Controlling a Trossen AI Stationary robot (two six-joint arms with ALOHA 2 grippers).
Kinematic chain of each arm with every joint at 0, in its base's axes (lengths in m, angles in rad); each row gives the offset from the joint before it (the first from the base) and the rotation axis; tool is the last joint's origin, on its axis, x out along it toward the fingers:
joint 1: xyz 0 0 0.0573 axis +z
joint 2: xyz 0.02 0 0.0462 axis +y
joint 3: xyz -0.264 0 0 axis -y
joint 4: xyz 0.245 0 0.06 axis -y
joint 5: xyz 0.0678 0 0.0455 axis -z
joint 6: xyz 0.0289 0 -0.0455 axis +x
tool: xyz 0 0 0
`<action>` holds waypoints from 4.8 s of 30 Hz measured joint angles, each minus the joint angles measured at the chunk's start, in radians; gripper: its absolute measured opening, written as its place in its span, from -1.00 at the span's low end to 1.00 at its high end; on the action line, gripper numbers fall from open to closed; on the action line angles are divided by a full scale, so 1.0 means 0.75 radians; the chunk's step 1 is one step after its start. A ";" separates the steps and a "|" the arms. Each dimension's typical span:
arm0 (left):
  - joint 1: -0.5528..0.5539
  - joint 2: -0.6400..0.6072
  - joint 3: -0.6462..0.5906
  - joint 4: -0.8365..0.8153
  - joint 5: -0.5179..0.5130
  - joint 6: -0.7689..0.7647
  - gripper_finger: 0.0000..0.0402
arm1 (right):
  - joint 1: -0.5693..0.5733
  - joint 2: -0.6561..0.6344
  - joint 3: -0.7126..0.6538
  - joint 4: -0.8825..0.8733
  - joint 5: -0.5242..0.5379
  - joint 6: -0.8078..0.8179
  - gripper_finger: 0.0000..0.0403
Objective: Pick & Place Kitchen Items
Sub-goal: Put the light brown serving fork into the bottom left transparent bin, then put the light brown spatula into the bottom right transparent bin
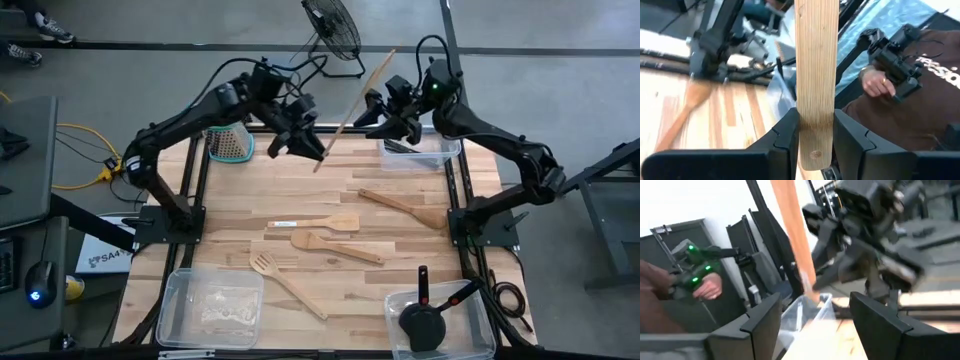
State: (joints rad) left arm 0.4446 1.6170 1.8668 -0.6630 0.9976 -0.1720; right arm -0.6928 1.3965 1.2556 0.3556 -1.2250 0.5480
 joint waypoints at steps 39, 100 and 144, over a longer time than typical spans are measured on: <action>-1.005 -0.721 -0.495 -1.092 -0.937 -0.668 -0.57 | 0.310 -0.472 0.000 -1.248 0.890 -0.323 0.12; -2.347 -0.126 -0.791 -0.676 -1.668 -2.106 -0.19 | 0.829 -0.491 0.000 -1.318 1.176 -0.208 0.12; -1.261 -0.649 -0.789 -0.685 -1.639 -1.032 -0.04 | 0.828 -0.491 0.000 -1.410 1.250 -0.283 0.12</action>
State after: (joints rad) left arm -0.5012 1.1306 1.2747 -1.1767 -0.2316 -0.9462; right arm -0.0719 1.0283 1.2556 -0.7017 -0.2873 0.3355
